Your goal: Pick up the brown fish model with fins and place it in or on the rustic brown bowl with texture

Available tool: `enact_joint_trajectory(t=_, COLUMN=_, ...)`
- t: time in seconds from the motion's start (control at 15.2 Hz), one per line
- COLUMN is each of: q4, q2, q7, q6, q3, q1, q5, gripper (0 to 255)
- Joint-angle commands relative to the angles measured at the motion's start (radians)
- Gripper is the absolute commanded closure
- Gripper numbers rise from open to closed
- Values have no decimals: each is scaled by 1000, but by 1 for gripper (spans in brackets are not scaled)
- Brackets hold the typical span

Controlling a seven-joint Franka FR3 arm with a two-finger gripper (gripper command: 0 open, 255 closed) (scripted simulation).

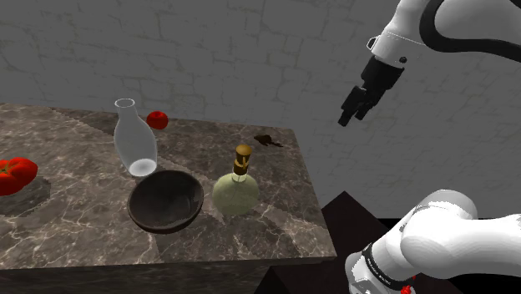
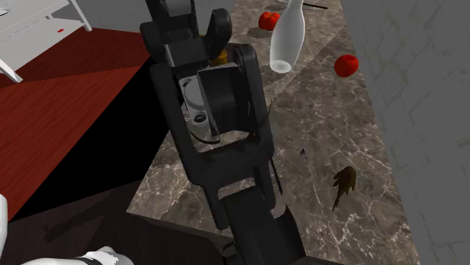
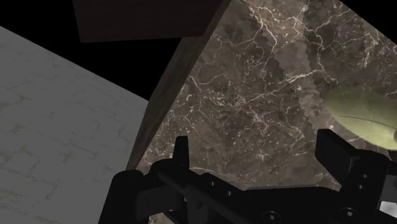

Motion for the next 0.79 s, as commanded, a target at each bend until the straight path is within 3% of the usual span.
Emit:
enact_joint_trajectory(t=0.0, q4=0, q2=0, q7=0, q6=0, q3=0, q1=0, q5=0, gripper=0)
enact_joint_trajectory(t=0.73, q4=54, q2=386, q7=56, q6=293, q3=36, q1=-5, q5=-5, gripper=0)
